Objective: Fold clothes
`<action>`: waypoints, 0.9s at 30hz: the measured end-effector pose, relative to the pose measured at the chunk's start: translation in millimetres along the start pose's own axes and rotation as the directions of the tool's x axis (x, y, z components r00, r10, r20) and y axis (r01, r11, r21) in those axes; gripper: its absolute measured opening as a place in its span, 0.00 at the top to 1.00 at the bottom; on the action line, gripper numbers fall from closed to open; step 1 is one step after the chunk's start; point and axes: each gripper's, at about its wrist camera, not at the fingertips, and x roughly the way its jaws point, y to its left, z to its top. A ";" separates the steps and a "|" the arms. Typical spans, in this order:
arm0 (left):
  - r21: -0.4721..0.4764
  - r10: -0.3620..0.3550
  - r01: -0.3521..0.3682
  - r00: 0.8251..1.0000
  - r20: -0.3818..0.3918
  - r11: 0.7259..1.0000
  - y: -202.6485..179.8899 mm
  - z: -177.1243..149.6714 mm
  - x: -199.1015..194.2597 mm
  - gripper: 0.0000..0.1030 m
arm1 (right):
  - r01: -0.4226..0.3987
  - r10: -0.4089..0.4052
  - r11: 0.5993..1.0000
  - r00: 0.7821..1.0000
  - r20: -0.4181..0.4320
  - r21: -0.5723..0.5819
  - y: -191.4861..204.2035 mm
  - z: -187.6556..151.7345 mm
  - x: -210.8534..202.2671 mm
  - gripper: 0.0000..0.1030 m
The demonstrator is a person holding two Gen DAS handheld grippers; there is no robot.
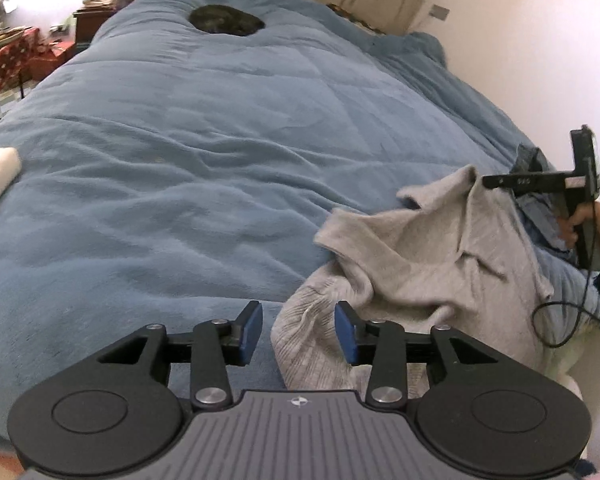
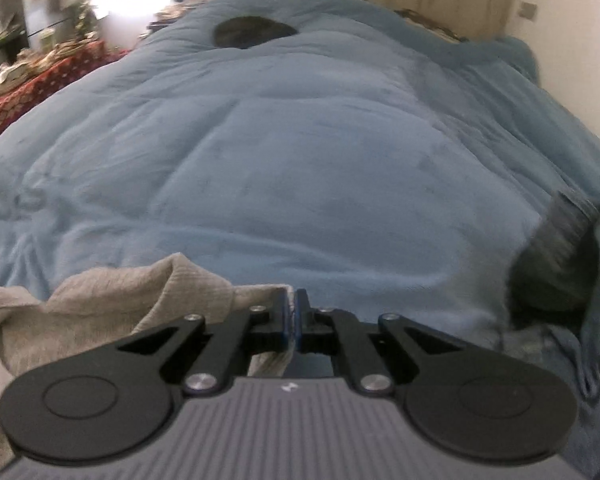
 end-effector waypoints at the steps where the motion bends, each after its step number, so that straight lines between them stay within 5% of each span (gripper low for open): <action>1: 0.028 0.014 -0.014 1.000 -0.003 1.000 -3.8 1.8 4.7 0.62 | 0.013 -0.013 1.000 1.000 0.004 0.013 -4.1 -1.4 -1.7 0.97; 5: 0.160 0.027 -0.028 1.000 0.009 0.987 -23.3 6.7 18.7 0.62 | 0.029 -0.030 1.000 0.999 0.011 0.006 -4.9 -10.8 -9.2 0.97; 10: 0.219 -0.097 0.096 0.995 -0.008 0.971 -39.5 15.9 26.7 0.62 | 0.035 -0.036 0.999 0.999 0.030 0.017 -9.0 -16.6 -22.9 0.97; 12: 0.247 -0.086 0.089 0.996 -0.023 0.965 -45.5 15.7 32.5 0.62 | 0.048 -0.049 0.998 0.998 0.035 0.030 -14.3 -19.1 -29.1 0.97; 14: 0.272 -0.042 0.049 0.999 -0.033 0.961 -48.6 13.9 39.1 0.74 | 0.063 -0.065 0.997 0.997 0.036 0.046 -21.6 -22.8 -34.8 0.97; 15: 0.258 -0.014 0.020 1.000 -0.028 0.966 -46.4 13.9 40.7 0.96 | 0.069 -0.071 0.996 0.997 0.033 0.057 -25.5 -26.2 -36.9 0.97; 19: 0.116 0.071 -0.072 0.997 0.013 0.991 -23.7 19.7 36.8 0.96 | 0.076 -0.079 0.992 0.996 0.031 0.105 -39.2 -40.7 -49.0 0.97; 22: -0.016 0.040 -0.040 0.999 0.027 0.999 0.8 26.5 25.2 0.96 | 0.077 -0.083 0.989 0.996 0.045 0.129 -45.7 -47.7 -58.2 0.97; 27: -0.037 0.030 -0.036 0.989 -0.144 0.999 5.6 24.0 59.9 0.75 | 0.079 -0.081 0.992 0.997 0.010 0.103 -40.8 -56.3 -48.1 0.97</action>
